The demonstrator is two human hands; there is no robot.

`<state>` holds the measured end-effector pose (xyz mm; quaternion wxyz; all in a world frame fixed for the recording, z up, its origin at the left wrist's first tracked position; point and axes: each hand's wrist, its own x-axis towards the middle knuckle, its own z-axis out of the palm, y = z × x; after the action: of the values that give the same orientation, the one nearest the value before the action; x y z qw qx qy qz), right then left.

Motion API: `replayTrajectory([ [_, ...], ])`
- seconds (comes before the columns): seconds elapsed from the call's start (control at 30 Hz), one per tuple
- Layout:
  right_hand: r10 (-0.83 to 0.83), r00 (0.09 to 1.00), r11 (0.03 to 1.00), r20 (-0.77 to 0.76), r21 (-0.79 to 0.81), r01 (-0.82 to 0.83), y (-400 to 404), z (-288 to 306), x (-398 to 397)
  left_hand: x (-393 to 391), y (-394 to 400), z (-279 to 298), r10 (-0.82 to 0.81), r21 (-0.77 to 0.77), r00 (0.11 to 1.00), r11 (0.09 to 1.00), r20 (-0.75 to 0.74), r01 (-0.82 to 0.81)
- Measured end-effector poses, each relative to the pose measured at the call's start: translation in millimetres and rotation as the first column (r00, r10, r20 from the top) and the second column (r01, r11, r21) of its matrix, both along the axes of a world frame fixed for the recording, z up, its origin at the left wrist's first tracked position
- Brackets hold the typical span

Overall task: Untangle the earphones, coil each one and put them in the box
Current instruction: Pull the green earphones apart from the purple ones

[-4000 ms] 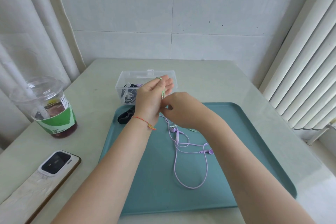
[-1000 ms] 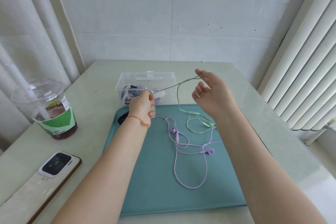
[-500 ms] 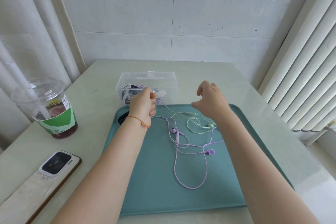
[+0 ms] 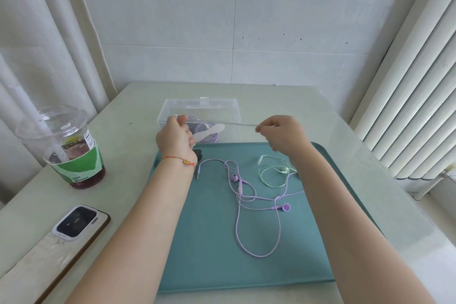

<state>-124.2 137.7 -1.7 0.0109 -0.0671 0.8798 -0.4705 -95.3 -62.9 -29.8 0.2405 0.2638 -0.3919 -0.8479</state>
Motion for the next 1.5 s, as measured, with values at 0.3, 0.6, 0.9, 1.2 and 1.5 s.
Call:
replayTrajectory([
  [0.3,-0.055,0.994,0.998,-0.096,-0.044,0.051,-3,3,-1,6,19,5,-0.494,-0.235,0.841,0.81,0.219,0.537],
  [0.6,0.321,0.945,0.927,-0.069,-0.182,-0.328,-21,9,22,19,34,14,-0.754,-0.259,0.619,0.567,0.218,0.782],
  [0.9,0.29,0.957,0.955,-0.032,-0.051,-0.291,-19,-2,14,17,25,18,-0.644,0.108,0.708,0.713,-0.288,0.693],
  [1.2,0.47,0.842,0.869,0.265,0.031,-0.494,-29,-8,27,19,31,19,-0.534,0.093,0.718,0.77,-0.446,0.631],
  [1.5,0.456,0.882,0.879,0.119,0.095,-0.467,-29,1,27,9,31,8,-0.428,-0.337,0.868,0.88,-0.252,0.337],
])
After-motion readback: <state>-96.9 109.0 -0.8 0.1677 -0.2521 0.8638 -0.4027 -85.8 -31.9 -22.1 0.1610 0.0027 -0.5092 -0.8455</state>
